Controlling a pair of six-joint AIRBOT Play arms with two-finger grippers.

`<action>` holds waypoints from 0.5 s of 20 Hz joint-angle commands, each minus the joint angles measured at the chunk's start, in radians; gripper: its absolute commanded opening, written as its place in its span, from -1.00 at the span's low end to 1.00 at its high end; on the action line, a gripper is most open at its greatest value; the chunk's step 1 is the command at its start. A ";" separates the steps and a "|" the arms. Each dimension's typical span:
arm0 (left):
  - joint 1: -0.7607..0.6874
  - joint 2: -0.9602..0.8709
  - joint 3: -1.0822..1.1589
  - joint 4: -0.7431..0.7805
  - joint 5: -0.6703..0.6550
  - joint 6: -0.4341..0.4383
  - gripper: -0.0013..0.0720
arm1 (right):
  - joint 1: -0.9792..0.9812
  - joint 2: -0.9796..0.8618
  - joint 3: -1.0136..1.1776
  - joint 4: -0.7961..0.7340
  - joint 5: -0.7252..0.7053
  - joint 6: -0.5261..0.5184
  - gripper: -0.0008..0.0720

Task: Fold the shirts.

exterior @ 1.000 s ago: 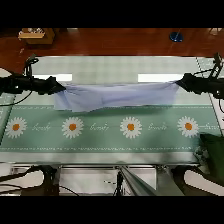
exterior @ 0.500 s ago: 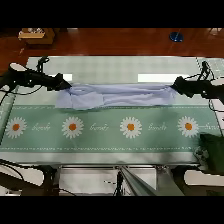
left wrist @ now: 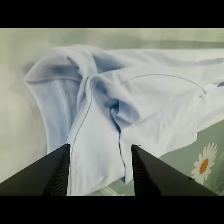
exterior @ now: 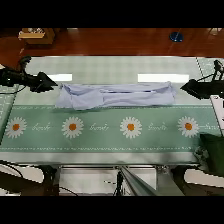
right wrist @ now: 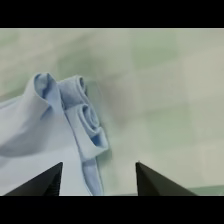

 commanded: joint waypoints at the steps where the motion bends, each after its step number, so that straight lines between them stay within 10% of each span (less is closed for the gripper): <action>1: 0.044 0.040 0.012 0.013 -0.095 -0.006 0.25 | -0.038 -0.022 0.015 -0.019 0.092 0.026 0.56; 10: -0.018 0.061 0.012 0.012 -0.093 -0.005 0.25 | 0.072 -0.241 0.015 0.307 0.059 -0.011 0.37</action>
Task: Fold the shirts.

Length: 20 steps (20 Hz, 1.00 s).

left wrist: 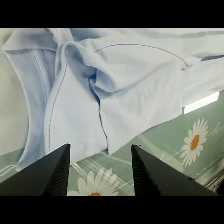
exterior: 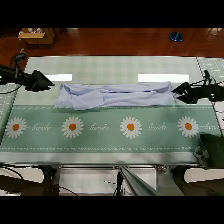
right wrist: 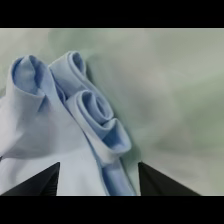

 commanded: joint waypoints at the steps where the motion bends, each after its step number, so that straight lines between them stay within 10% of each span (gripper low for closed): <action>1: -0.023 0.003 0.001 0.000 0.000 -0.001 0.25 | 0.078 -0.062 0.001 0.071 -0.030 -0.012 0.09; 4: -0.035 0.004 0.002 0.000 -0.001 -0.001 0.17 | 0.113 -0.058 0.019 0.082 -0.047 -0.017 -0.92; 9: -0.053 0.008 0.002 -0.112 -0.011 -0.038 -0.89 | 0.085 0.115 0.072 0.004 0.057 -0.049 -0.92; 20: -0.499 0.016 0.001 -0.314 0.116 -0.074 -0.89 | 0.082 0.495 0.072 -0.123 0.279 -0.003 -0.92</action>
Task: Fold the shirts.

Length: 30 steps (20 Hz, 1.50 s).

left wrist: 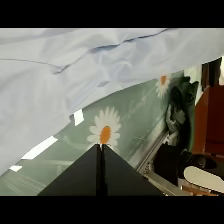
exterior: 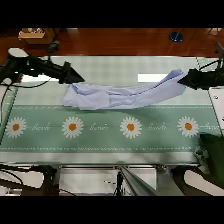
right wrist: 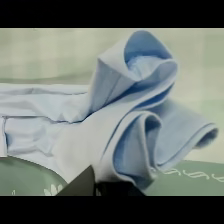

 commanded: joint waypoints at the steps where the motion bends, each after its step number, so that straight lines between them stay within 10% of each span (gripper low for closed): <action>1: -0.171 -0.005 0.001 -0.032 0.089 -0.035 -0.89 | 0.000 0.127 0.001 -0.016 0.062 0.018 -0.92; 11: -0.495 -0.070 0.000 -0.055 0.293 -0.137 -0.89 | 0.000 0.400 0.001 -0.036 0.193 0.077 -0.92; 23: -0.749 -0.300 0.001 -0.438 0.449 -0.122 -0.89 | 0.000 0.565 0.001 -0.035 0.228 0.122 -0.92; 30: -0.562 -0.213 0.002 -0.483 0.354 0.011 -0.90 | 0.002 0.565 0.000 -0.064 0.253 0.131 -0.92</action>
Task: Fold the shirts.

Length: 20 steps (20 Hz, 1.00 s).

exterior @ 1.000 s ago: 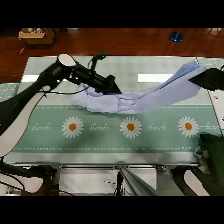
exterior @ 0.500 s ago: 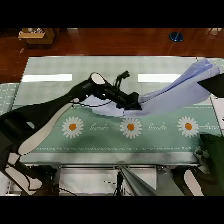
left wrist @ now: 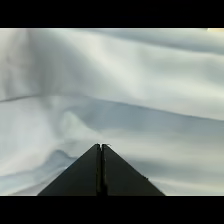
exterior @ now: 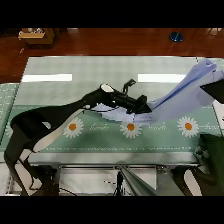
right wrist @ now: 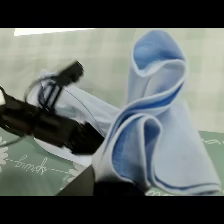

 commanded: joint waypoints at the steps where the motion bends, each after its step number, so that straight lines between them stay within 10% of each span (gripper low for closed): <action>1: 0.145 0.101 0.001 0.010 -0.088 0.073 -0.90 | 0.002 0.000 0.000 0.001 -0.001 0.008 -0.92; 10: 0.747 0.609 0.001 0.366 -0.348 0.075 -0.90 | 0.109 -0.100 -0.153 0.161 -0.219 0.005 -0.92; 20: 1.047 0.773 0.000 0.408 -0.500 0.073 -0.89 | 0.819 -0.519 -0.182 0.140 -0.969 0.102 -0.92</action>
